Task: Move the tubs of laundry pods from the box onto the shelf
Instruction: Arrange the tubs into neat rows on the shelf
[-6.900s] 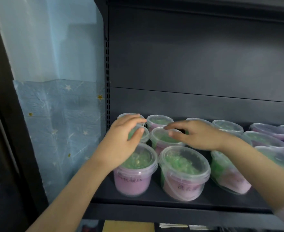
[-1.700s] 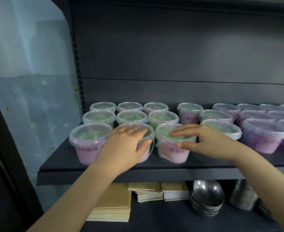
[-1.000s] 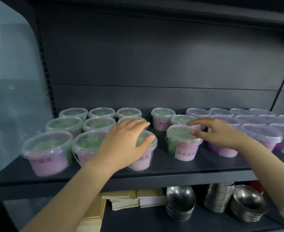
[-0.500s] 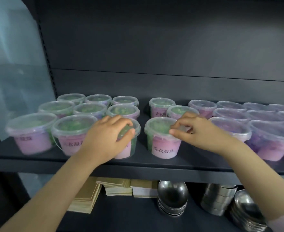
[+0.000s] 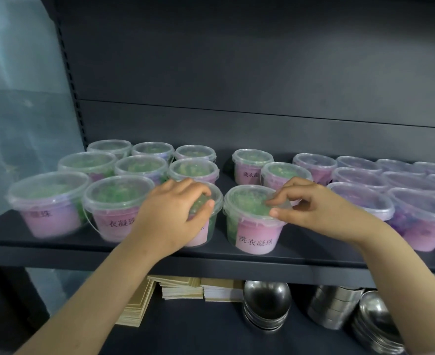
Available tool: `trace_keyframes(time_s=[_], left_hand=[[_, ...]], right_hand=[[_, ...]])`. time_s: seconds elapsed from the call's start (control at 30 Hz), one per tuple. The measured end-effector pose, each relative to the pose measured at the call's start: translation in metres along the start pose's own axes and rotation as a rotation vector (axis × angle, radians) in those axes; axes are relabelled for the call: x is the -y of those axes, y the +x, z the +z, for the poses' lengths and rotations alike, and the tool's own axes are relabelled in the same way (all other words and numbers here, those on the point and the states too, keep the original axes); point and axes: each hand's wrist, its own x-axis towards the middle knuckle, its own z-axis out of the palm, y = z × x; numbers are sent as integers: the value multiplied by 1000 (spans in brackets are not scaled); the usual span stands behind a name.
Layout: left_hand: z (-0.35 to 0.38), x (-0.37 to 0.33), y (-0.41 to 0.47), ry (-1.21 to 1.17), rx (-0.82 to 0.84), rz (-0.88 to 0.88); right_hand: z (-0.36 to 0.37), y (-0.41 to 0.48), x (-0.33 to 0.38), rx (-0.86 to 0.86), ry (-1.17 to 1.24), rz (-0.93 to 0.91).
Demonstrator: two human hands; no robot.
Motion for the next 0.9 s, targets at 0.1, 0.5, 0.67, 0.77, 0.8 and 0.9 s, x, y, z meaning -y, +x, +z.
trace_keyframes(time_s=[0.1, 0.5, 0.67, 0.77, 0.8, 0.9], left_hand=[[-2, 0, -1, 1, 16, -4], [-26, 16, 40, -210, 237, -30], [-6, 16, 72, -116, 237, -3], [8, 18, 73, -150, 387, -81], [11, 19, 73, -161, 435, -102], [12, 19, 75, -127, 471, -110]], right_hand=[[-1, 1, 3, 10, 7, 24], [-18, 25, -2, -143, -20, 103], [-42, 53, -19, -153, -249, 238], [-47, 61, -32, -75, -326, 321], [-48, 63, -37, -46, -330, 339], [-50, 65, -45, -23, -324, 350]])
